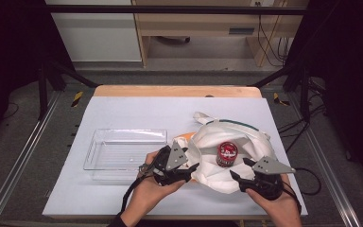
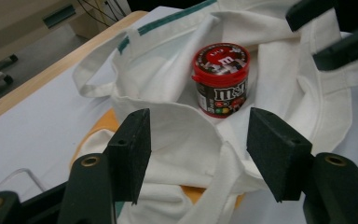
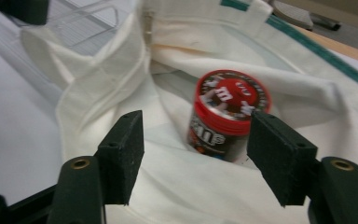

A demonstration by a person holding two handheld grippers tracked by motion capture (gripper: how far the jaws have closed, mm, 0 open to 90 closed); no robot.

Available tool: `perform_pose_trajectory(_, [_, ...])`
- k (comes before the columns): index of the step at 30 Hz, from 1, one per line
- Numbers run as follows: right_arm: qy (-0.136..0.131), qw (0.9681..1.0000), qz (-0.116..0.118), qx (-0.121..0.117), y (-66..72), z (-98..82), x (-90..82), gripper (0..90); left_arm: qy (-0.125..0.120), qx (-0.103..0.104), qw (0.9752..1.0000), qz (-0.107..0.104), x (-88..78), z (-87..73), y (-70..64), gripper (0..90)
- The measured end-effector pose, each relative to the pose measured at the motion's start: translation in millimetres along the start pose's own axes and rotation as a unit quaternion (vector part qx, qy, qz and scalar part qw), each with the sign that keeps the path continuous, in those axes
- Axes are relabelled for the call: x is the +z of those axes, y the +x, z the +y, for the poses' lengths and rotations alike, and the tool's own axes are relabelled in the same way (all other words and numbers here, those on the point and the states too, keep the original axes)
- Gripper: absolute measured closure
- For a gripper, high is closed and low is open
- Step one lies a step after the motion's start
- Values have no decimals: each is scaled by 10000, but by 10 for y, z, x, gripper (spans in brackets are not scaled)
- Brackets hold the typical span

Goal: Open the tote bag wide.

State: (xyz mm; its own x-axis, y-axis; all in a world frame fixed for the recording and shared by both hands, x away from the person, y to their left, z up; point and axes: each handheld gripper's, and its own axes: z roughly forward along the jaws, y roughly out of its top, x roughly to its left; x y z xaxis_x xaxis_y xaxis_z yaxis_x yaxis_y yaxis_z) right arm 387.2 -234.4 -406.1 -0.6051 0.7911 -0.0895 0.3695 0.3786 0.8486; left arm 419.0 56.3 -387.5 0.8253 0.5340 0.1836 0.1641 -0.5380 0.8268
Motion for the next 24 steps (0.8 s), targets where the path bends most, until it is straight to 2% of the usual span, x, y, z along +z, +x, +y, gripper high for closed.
perform_pose_trajectory(2, [-1,9999,-113,-86,-70,46,-31,408,89,42,9999,-50,75,-14,-40,403])
perform_pose_trajectory(6, [58,9995,-234,-190,-294,169,-86,430,307,184,9993,-65,209,-48,-98,412])
perform_pose_trajectory(8, [124,9992,-323,-197,-459,229,-91,441,286,158,9995,-35,254,-71,-113,411])
perform_pose_trajectory(11, [149,9992,-350,-109,-673,294,-54,434,393,95,9992,-54,325,-119,-107,410])
perform_pose_trajectory(13, [259,9990,-353,-130,-821,358,17,431,470,77,9988,-77,370,-156,-113,413])
perform_pose_trajectory(15, [301,9991,-289,-121,-906,406,93,462,486,52,9988,-104,397,-172,-121,422])
perform_pose_trajectory(18, [432,9988,-167,-143,-972,441,240,498,480,-39,9988,-120,455,-177,-112,437])
perform_pose_trajectory(20, [586,9979,-158,-239,-1017,428,371,540,524,-27,9986,-100,506,-184,-103,446])
perform_pose_trajectory(21, [645,9976,-145,-200,-1041,414,425,545,559,-32,9984,-119,516,-187,-104,459])
perform_pose_trajectory(24, [796,9966,-102,-181,-1075,353,541,561,631,134,9979,-90,530,-205,-91,511])
